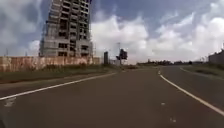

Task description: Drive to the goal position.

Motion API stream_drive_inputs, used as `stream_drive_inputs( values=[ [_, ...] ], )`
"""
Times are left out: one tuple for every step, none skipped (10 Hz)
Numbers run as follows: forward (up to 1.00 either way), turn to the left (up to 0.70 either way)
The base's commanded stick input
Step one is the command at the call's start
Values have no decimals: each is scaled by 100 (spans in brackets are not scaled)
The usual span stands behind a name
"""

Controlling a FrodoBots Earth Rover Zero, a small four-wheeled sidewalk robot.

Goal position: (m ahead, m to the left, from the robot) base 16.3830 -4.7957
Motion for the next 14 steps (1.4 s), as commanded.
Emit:
stream_drive_inputs(
  values=[
    [100, 0],
    [100, 0],
    [100, 0],
    [100, -40],
    [100, -40],
    [100, -40],
    [100, -40],
    [100, 0],
    [100, 0],
    [100, 0],
    [100, 0],
    [100, 0],
    [100, 0],
    [100, 0]
  ],
)
